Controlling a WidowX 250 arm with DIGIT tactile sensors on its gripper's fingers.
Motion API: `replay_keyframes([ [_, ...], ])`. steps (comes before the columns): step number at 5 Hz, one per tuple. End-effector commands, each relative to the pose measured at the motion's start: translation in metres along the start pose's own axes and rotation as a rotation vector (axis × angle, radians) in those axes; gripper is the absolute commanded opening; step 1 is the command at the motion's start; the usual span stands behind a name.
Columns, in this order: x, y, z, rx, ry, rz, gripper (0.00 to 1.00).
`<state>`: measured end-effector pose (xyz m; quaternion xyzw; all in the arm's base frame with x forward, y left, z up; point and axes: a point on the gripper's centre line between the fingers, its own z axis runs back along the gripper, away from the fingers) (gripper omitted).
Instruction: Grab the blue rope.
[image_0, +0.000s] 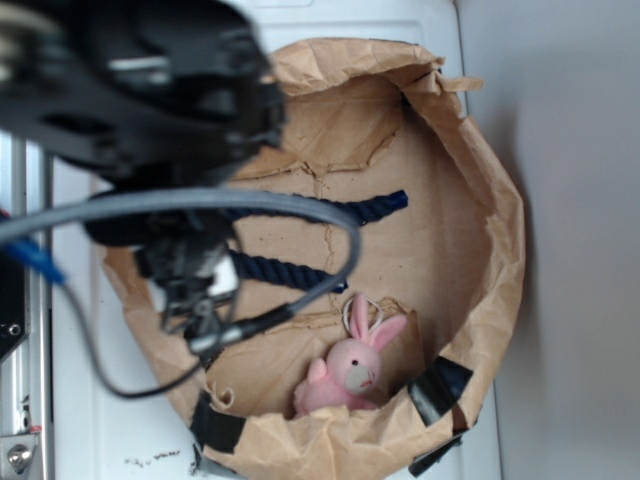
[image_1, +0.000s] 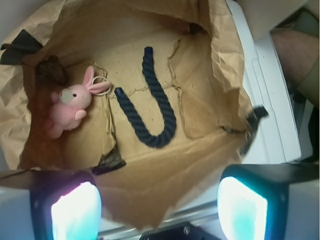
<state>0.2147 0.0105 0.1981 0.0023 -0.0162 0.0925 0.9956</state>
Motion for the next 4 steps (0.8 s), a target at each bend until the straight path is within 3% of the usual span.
replay_keyframes([
  [1, 0.006, -0.013, -0.024, -0.023, -0.007, -0.138, 1.0],
  [2, -0.048, -0.023, -0.035, -0.058, 0.007, -0.158, 1.0],
  [4, -0.048, -0.023, -0.035, -0.058, 0.007, -0.158, 1.0],
])
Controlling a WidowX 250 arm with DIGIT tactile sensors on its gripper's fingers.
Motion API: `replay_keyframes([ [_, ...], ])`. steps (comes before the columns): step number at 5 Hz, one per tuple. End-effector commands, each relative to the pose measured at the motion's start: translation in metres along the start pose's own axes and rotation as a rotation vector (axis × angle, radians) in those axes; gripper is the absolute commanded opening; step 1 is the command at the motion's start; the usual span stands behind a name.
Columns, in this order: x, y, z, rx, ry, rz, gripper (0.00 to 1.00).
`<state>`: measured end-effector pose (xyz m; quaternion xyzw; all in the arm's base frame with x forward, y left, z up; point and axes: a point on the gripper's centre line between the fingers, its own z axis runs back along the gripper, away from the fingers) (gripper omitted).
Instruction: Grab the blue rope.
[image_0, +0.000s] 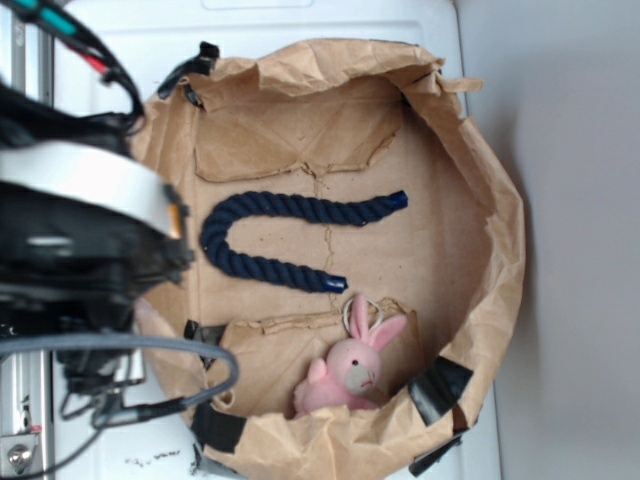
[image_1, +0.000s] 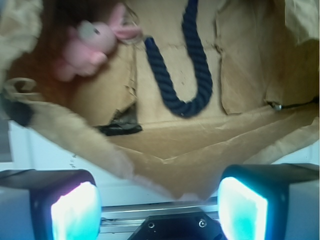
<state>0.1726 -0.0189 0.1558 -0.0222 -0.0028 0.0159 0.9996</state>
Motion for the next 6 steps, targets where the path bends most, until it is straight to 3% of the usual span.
replay_keyframes([
  [1, 0.001, -0.002, 0.005, -0.007, -0.024, -0.006, 1.0],
  [3, 0.001, -0.002, 0.005, -0.007, -0.024, -0.006, 1.0],
  [4, 0.021, 0.004, 0.001, 0.004, -0.044, 0.129, 1.0],
  [6, 0.067, 0.019, 0.016, -0.035, -0.074, 0.194, 1.0],
])
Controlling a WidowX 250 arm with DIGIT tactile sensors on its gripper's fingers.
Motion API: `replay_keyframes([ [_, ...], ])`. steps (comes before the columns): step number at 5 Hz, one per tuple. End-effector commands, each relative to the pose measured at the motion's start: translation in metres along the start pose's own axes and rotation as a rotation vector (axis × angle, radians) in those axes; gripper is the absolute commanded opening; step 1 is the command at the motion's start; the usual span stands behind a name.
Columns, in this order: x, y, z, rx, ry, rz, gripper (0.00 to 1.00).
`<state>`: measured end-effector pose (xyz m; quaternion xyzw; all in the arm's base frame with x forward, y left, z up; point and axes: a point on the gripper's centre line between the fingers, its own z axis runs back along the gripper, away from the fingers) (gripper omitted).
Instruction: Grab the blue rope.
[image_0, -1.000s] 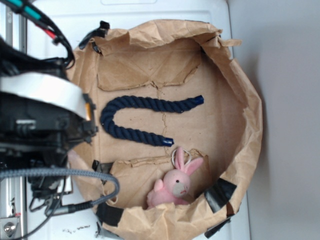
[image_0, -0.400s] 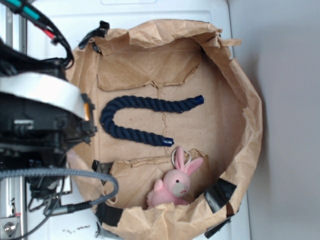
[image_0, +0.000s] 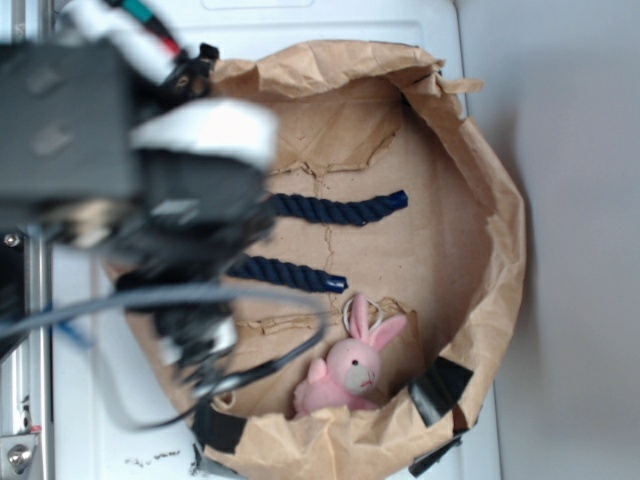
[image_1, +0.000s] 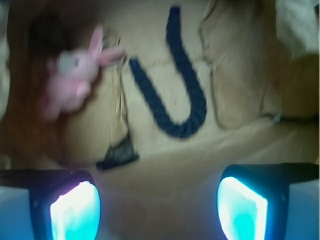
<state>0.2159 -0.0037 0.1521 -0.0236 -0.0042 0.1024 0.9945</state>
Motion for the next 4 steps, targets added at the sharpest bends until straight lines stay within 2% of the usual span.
replay_keyframes([
  [1, 0.034, 0.007, -0.001, -0.005, -0.08, -0.011, 1.0],
  [2, 0.04, 0.009, -0.028, 0.059, -0.062, -0.011, 1.0],
  [4, 0.04, 0.009, -0.028, 0.059, -0.062, -0.011, 1.0],
])
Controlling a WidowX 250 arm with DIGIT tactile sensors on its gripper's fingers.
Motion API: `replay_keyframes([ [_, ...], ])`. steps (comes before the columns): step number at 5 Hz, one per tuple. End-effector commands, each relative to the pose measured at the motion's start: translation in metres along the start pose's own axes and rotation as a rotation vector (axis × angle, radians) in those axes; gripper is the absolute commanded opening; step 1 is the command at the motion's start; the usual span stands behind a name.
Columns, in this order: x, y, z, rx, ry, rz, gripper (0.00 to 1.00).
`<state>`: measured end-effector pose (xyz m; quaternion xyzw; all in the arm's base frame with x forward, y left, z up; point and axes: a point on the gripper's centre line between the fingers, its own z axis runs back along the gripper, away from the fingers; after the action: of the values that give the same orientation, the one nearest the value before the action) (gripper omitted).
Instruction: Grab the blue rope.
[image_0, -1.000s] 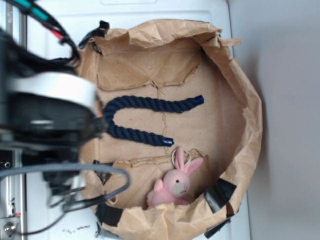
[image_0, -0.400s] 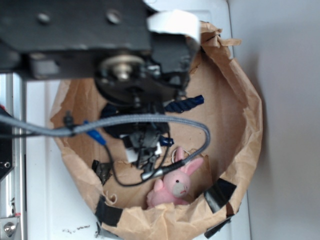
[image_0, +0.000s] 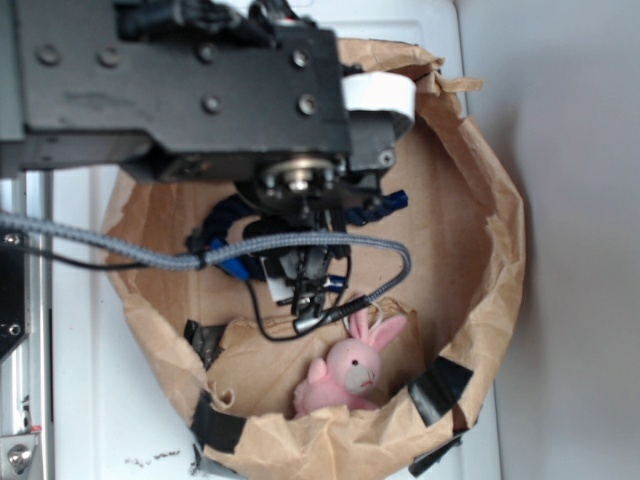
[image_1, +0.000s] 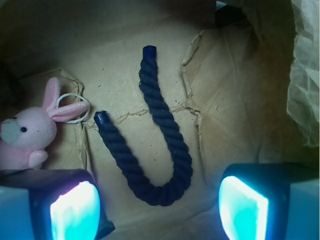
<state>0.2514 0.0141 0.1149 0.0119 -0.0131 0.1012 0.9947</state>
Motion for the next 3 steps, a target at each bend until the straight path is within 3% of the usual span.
replay_keyframes([
  [1, 0.002, -0.002, 0.009, -0.01, -0.038, -0.006, 1.0],
  [2, 0.002, -0.002, 0.009, -0.01, -0.038, -0.006, 1.0],
  [3, 0.012, -0.003, -0.01, 0.049, -0.053, -0.03, 1.0],
])
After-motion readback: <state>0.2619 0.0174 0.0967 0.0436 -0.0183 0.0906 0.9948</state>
